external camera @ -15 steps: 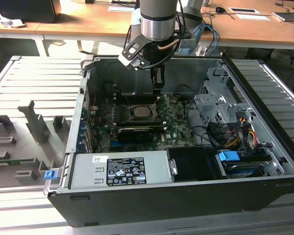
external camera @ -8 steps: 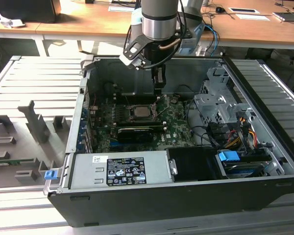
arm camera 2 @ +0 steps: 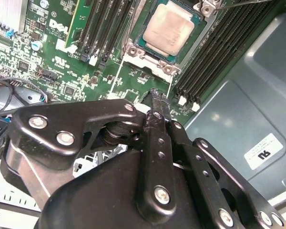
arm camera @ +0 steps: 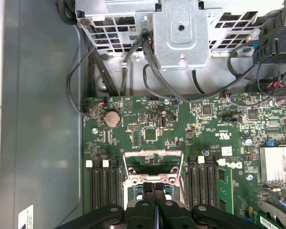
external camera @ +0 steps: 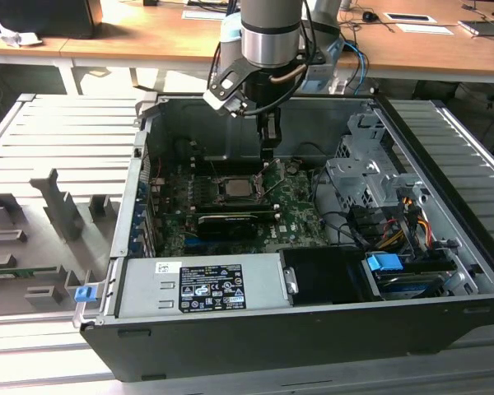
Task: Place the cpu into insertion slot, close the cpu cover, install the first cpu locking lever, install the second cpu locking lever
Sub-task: 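Close the cpu cover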
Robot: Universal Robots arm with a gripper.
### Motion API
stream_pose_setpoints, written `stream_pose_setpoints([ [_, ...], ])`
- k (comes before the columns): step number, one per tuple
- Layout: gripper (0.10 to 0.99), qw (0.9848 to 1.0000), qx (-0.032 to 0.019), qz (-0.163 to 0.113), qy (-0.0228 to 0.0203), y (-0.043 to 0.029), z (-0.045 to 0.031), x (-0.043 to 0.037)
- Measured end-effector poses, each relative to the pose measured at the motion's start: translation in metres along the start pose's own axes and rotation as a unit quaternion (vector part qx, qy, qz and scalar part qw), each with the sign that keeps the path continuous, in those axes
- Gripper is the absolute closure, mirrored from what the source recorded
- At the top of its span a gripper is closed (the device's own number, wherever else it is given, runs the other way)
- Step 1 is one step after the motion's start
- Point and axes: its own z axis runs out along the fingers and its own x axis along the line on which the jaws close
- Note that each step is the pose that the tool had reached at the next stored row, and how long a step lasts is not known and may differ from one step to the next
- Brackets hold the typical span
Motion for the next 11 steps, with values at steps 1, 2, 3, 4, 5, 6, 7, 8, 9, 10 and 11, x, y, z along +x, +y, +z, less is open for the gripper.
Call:
stream_pose_setpoints([
  [1,0.980,1.0000,0.0000,0.000,0.0000,0.0003,0.0000,0.0000],
  [2,0.980,1.0000,0.0000,0.000,0.0000,0.0008,0.0000,0.0000],
  [3,0.980,1.0000,0.0000,0.000,0.0000,0.0010,0.0000,0.0000],
  [4,0.980,1.0000,0.0000,0.000,0.0000,0.0014,0.0000,0.0001],
  [5,0.980,1.0000,0.0000,0.000,0.0000,0.0017,-0.0001,0.0001],
  [6,0.980,1.0000,0.0000,0.000,0.0000,0.0021,-0.0001,0.0001],
  [7,0.980,1.0000,0.0000,0.000,0.0000,0.0025,-0.0001,0.0001],
  [8,0.980,1.0000,0.0000,0.000,0.0000,0.0052,-0.0002,0.0002],
  [9,0.980,1.0000,0.0000,0.000,0.0000,0.0068,-0.0002,0.0003],
  [10,0.980,1.0000,0.0000,0.000,0.0000,0.0077,-0.0002,0.0003],
  [11,0.980,1.0000,0.0000,0.000,0.0000,0.0088,-0.0002,0.0004],
])
